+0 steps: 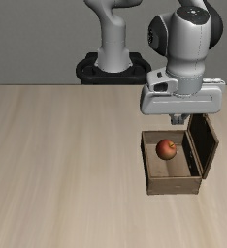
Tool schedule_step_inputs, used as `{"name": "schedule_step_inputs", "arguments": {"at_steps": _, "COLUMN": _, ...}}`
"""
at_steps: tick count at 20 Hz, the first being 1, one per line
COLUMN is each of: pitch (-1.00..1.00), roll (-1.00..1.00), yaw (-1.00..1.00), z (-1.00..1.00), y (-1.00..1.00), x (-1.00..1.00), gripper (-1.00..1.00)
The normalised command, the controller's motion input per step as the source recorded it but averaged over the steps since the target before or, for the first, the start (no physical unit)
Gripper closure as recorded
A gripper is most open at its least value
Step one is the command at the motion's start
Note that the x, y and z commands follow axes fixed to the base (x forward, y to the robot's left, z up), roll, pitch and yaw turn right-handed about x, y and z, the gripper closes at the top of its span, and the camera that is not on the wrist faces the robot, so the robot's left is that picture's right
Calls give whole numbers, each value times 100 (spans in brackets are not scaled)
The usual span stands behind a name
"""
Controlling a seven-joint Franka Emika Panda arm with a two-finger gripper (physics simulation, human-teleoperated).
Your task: Pick up the apple and place it in the box
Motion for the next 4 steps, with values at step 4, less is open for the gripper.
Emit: {"name": "schedule_step_inputs", "arguments": {"at_steps": 4, "pitch": 0, "roll": 0, "yaw": 0, "z": 0, "y": 0, "x": 0, "gripper": -100}}
